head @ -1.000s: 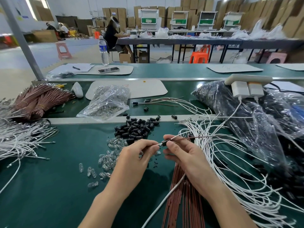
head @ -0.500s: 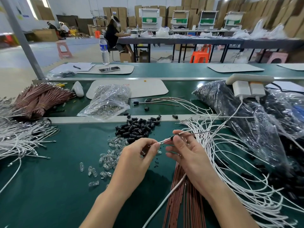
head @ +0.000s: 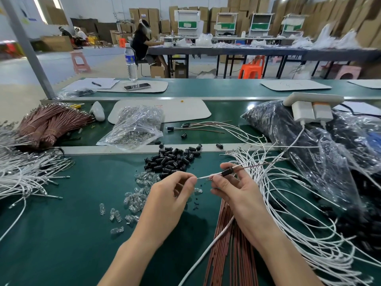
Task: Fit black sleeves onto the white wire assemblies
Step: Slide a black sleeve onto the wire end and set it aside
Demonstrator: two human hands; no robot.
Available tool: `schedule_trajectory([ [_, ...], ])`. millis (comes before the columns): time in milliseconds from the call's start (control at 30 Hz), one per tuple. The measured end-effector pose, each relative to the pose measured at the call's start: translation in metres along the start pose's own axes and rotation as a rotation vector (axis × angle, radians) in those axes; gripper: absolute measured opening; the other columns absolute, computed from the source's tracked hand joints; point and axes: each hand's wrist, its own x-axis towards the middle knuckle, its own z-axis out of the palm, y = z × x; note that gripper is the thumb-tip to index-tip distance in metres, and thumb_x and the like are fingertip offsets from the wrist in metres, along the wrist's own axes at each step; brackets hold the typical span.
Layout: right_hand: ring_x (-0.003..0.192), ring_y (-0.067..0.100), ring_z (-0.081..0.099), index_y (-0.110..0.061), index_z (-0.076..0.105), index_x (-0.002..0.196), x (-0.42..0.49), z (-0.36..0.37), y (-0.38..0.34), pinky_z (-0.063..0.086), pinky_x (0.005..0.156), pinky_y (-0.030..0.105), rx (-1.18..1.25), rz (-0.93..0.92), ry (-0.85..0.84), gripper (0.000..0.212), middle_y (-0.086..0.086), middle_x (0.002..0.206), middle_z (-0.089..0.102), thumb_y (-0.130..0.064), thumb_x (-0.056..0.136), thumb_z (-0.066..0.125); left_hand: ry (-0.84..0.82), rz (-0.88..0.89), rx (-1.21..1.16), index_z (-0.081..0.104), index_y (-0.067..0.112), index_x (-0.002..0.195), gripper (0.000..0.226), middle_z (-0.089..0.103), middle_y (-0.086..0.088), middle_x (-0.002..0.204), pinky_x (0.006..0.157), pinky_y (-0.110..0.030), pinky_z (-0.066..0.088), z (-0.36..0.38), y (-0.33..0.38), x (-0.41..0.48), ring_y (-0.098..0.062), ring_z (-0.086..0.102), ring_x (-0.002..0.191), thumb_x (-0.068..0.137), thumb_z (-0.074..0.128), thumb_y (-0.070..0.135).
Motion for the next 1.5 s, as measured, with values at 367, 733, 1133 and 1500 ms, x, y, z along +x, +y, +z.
schedule_trajectory([
  [367,0.082,0.014,0.073,-0.022,0.066,0.112,-0.003,0.005,0.001,0.056,0.076,0.021,-0.201,-0.037,-0.042,0.029,0.004,0.089,0.077,-0.011,0.087,0.074,-0.076,-0.131,-0.127,0.071,0.028,0.09,0.012,0.071,0.014,0.078,0.07,-0.016,0.05,0.005,0.01,0.0,-0.004,0.066,0.072,0.098,0.062,0.029],
  [733,0.077,0.013,0.073,-0.03,0.064,0.116,-0.005,0.01,0.0,0.055,0.074,0.017,-0.26,-0.084,-0.029,0.039,0.003,0.084,0.077,-0.011,0.085,0.077,-0.078,-0.137,-0.139,0.07,0.027,0.087,0.014,0.07,0.01,0.073,0.061,-0.012,0.045,0.006,0.01,-0.001,-0.002,0.06,0.063,0.098,0.062,0.029],
  [1133,0.077,0.011,0.073,-0.029,0.082,0.092,-0.01,0.011,-0.003,0.057,0.069,0.02,-0.223,0.047,-0.062,0.02,0.003,0.087,0.078,-0.039,0.075,0.079,-0.031,0.028,0.042,0.063,0.04,0.094,0.01,0.067,0.019,0.083,0.058,-0.02,0.048,0.01,0.007,-0.006,-0.009,0.062,0.069,0.099,0.055,0.043],
  [1500,0.077,0.013,0.071,-0.015,0.082,0.088,-0.007,0.008,-0.007,0.057,0.07,0.02,-0.044,0.105,0.037,0.02,0.008,0.087,0.077,-0.031,0.076,0.077,0.163,-0.452,0.899,0.046,0.015,0.142,0.051,0.052,-0.019,0.14,0.105,-0.047,0.036,-0.028,-0.003,0.0,-0.035,0.047,0.129,0.101,0.04,0.045],
])
